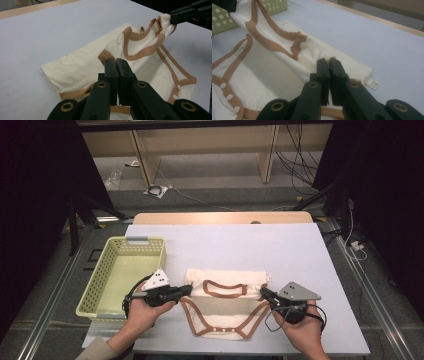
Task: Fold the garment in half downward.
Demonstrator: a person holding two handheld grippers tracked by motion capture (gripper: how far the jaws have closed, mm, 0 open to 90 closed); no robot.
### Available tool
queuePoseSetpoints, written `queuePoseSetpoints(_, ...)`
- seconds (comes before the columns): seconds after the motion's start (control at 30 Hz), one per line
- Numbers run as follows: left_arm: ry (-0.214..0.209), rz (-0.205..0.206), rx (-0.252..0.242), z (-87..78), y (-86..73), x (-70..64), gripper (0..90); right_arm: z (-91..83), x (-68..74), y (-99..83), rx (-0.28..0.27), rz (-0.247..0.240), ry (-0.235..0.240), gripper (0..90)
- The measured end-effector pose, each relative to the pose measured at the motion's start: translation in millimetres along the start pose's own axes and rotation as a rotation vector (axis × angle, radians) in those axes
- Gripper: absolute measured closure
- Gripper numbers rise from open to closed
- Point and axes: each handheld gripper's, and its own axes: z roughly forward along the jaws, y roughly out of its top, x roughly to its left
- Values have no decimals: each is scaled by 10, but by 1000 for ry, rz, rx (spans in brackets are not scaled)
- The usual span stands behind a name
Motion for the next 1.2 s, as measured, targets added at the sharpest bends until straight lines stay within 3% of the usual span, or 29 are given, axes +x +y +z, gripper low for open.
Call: queuePoseSetpoints(1.2,-15,1,22,0,-53,-35,875,-40,40,-61,25,-1,24,876)
